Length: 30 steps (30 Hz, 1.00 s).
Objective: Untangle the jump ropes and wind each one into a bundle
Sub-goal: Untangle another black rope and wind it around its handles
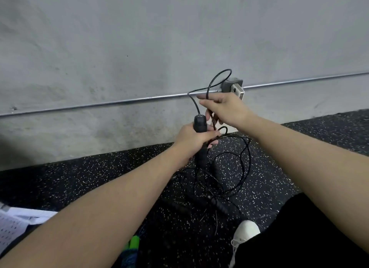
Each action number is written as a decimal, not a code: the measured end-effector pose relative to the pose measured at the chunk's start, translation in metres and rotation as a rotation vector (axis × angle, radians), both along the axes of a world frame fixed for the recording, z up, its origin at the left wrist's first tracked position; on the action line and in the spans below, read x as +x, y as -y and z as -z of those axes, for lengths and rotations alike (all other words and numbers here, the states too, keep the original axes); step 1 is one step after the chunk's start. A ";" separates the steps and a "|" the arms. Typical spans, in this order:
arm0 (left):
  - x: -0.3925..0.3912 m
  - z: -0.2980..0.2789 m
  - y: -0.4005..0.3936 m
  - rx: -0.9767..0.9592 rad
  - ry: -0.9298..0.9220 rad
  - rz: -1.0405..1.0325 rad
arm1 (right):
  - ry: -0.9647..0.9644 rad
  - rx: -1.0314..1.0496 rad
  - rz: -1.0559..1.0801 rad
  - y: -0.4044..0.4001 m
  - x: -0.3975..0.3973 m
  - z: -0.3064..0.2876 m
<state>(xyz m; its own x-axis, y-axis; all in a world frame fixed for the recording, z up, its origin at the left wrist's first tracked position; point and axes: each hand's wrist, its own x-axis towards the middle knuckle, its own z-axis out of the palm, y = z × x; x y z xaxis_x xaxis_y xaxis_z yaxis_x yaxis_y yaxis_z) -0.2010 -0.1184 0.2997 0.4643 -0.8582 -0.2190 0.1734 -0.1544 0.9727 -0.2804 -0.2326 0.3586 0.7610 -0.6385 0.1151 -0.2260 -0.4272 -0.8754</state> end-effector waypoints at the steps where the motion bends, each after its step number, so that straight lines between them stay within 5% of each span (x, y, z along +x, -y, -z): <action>1: -0.002 -0.001 0.002 -0.018 -0.020 -0.003 | 0.025 0.026 -0.010 -0.001 -0.002 -0.002; 4: -0.001 -0.005 0.007 -0.046 -0.086 -0.073 | 0.033 0.139 -0.010 0.004 -0.011 -0.005; 9: 0.010 -0.014 0.010 -0.113 -0.223 -0.234 | -0.369 0.003 -0.225 0.014 -0.043 0.002; 15: 0.010 -0.022 0.014 -0.157 -0.278 -0.289 | -0.083 -0.026 -0.010 0.025 -0.060 -0.005; 30: -0.017 -0.038 0.020 -0.241 -0.251 -0.242 | 0.288 0.232 0.069 0.030 -0.081 -0.008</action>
